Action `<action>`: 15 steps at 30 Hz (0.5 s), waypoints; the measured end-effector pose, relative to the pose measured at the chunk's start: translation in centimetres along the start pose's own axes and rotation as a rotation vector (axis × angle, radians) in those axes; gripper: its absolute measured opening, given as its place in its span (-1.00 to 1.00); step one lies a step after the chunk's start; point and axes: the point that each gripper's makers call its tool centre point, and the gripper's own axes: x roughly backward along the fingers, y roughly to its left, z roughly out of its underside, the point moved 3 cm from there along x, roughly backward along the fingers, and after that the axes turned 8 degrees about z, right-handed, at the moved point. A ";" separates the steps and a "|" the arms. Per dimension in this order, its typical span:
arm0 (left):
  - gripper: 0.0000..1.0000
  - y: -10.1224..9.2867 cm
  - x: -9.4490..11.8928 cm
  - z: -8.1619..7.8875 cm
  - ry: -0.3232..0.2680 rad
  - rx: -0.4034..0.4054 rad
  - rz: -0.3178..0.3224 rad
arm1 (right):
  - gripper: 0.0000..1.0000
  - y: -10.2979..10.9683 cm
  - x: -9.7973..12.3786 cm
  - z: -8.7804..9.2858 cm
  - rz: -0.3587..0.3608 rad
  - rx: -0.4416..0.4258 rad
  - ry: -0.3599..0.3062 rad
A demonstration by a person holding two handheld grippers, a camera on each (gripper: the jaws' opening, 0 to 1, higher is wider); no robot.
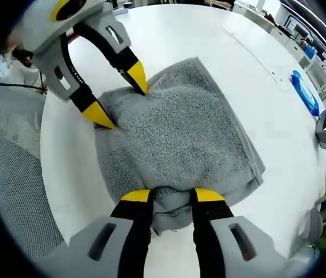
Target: Fold the towel on the table until its edges align and the towel forms a compact rectangular stack.
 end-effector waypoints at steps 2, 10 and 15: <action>-0.31 1.0 -0.3 -0.7 0.049 -0.007 0.021 | -0.50 -0.6 -0.4 -0.6 0.028 -0.013 0.048; -0.30 1.2 -0.8 -1.2 0.153 -0.074 0.063 | -0.49 -0.8 -0.7 -0.8 0.006 0.019 0.131; -0.29 1.2 -1.0 -1.5 0.241 -0.060 0.074 | -0.48 -1.0 -0.7 -0.7 -0.026 0.020 0.119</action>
